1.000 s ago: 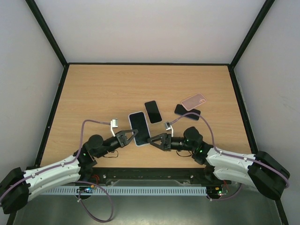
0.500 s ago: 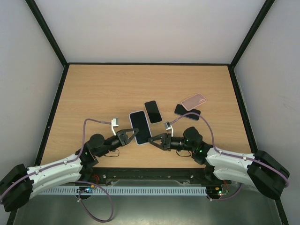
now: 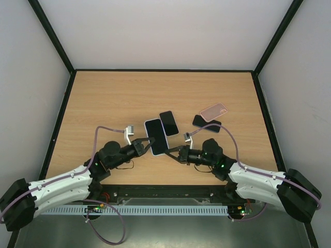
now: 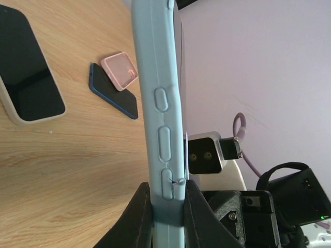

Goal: Put the phone into the phone case

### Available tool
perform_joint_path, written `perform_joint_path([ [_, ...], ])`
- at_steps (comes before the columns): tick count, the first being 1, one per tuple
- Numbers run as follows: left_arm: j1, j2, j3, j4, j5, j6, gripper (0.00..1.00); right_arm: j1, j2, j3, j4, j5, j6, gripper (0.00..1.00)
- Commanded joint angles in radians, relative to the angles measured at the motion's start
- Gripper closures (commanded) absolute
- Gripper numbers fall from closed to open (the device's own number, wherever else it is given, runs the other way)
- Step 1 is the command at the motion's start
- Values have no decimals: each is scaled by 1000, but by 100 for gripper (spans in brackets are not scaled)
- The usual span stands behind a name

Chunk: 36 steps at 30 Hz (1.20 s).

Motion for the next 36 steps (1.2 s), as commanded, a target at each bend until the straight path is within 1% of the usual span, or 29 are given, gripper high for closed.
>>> perform_joint_path([
  [1,0,35,26,-120,-16,67,98,11,-1,49,-45,22,-55,98],
  [4,23,60,47,-159,4,66,98,11,7,38,-45,33,-64,97],
  [5,37,73,53,-165,22,65,98,12,6,36,-57,37,-75,94],
  [6,54,83,58,-170,43,63,98,11,1,37,-75,43,-85,86],
  [10,120,105,78,-191,100,69,98,12,-50,49,-198,95,-146,48],
  [11,141,111,82,-196,113,75,98,11,-69,55,-243,113,-165,36],
  [15,254,174,113,-237,160,111,98,11,-115,100,-375,145,-235,4],
  [16,279,196,127,-250,176,122,98,11,-128,107,-401,150,-245,2],
  [21,377,329,209,-222,261,166,98,11,-197,89,-467,207,-260,2],
  [29,406,615,376,-132,328,170,98,11,-199,131,-605,288,-302,3],
  [33,411,724,424,-107,325,170,97,11,-204,138,-632,308,-315,3],
  [36,427,807,434,-68,348,164,96,11,-205,136,-630,312,-318,2],
])
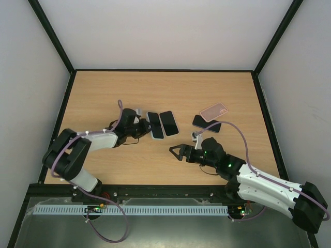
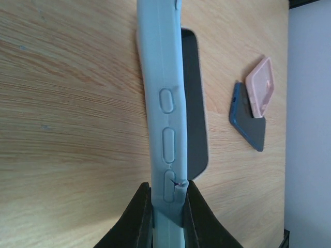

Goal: Put the phone into the phone case

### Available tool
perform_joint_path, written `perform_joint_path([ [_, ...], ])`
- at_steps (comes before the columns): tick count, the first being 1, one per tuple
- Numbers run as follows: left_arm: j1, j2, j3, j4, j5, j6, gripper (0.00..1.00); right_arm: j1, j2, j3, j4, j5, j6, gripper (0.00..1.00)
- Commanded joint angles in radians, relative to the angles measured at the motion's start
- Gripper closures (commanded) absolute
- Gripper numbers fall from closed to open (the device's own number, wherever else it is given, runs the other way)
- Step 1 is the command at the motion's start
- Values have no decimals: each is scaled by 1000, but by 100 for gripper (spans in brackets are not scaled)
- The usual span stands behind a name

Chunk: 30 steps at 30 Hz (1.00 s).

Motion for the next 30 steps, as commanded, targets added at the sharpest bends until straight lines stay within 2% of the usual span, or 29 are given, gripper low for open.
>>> perform_joint_path([
  [1,28,95,37,118,65,5,95,7,-9,26,-41,41,-28,2],
  [5,50,138,26,115,59,21,92,6,3,31,-50,41,-30,2],
  [7,60,148,15,106,41,29,87,6,7,29,-56,49,-32,2],
  [12,78,169,24,42,19,47,61,6,19,48,-91,94,-43,2],
  [14,78,150,25,10,6,58,48,6,23,62,-124,142,-49,2],
  [20,78,13,37,-182,-117,118,20,4,80,86,-189,286,-92,2],
  [22,79,-44,36,-246,-172,132,5,3,107,112,-228,346,-90,2],
  [23,79,-74,36,-277,-193,138,1,3,122,123,-238,371,-94,3],
  [30,79,-297,49,-493,-246,204,1,-77,295,276,-310,480,-171,3],
])
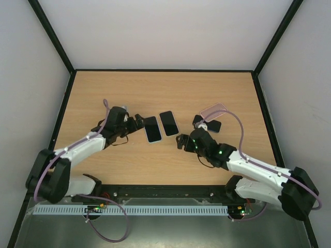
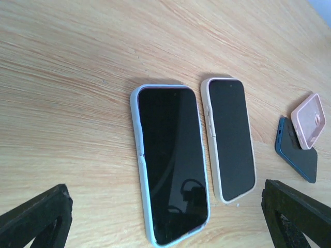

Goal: Put the phone into the phone case

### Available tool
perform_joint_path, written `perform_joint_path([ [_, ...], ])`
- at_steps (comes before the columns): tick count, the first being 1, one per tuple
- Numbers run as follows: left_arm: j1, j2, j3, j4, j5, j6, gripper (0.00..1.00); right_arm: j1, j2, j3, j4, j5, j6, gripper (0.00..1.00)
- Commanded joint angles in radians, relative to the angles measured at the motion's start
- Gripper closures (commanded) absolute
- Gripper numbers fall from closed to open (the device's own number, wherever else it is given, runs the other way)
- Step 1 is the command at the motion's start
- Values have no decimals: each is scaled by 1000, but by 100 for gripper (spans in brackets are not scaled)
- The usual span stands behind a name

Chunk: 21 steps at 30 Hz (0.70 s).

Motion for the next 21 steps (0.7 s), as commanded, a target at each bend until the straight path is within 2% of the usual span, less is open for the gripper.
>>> perform_joint_path([
  [1,3,-144,31,-203,-55,76,1,-54,108,120,-56,121,-80,3],
  [8,3,-332,22,-313,-36,157,1,-151,338,298,-62,191,-191,2],
  [14,3,-416,-37,-315,126,187,1,-277,510,457,-82,266,-370,2],
  [17,3,-446,-68,-307,154,198,1,-326,606,541,-105,322,-461,15],
  [20,3,-459,-77,-317,153,226,1,-368,704,610,-132,311,-535,28],
  [21,3,-460,-75,-321,156,230,1,-379,746,635,-142,318,-545,36],
])
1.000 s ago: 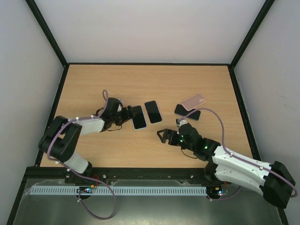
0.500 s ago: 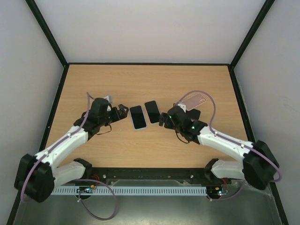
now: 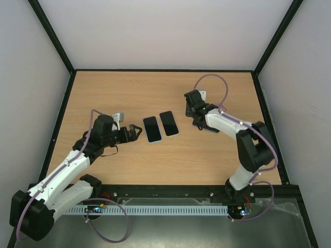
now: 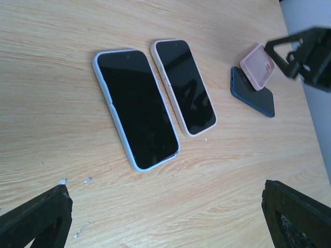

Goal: Put the phone into the phone case

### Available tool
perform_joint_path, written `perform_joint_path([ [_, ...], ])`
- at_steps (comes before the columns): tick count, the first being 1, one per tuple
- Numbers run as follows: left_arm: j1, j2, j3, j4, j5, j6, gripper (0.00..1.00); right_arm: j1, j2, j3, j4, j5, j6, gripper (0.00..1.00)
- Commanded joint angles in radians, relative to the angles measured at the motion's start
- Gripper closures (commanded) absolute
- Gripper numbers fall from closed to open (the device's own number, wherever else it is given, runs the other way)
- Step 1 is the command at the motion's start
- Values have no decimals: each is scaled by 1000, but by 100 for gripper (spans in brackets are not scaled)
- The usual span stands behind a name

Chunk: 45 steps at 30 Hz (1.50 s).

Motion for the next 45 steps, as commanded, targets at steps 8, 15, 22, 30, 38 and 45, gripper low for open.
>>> perform_joint_path([
  [8,3,44,-19,27,106,51,0,-106,310,259,-203,115,-138,64],
  [15,3,61,-11,21,127,59,1,-127,352,252,-192,103,-59,69],
  [22,3,32,-37,53,92,32,1,-160,411,288,-191,139,239,75],
  [30,3,18,-25,32,84,26,0,-161,409,263,-120,157,326,71],
  [38,3,-4,-40,42,96,2,1,-162,346,247,-113,178,415,73],
  [45,3,8,-21,32,96,13,0,-161,343,243,-70,203,466,73],
])
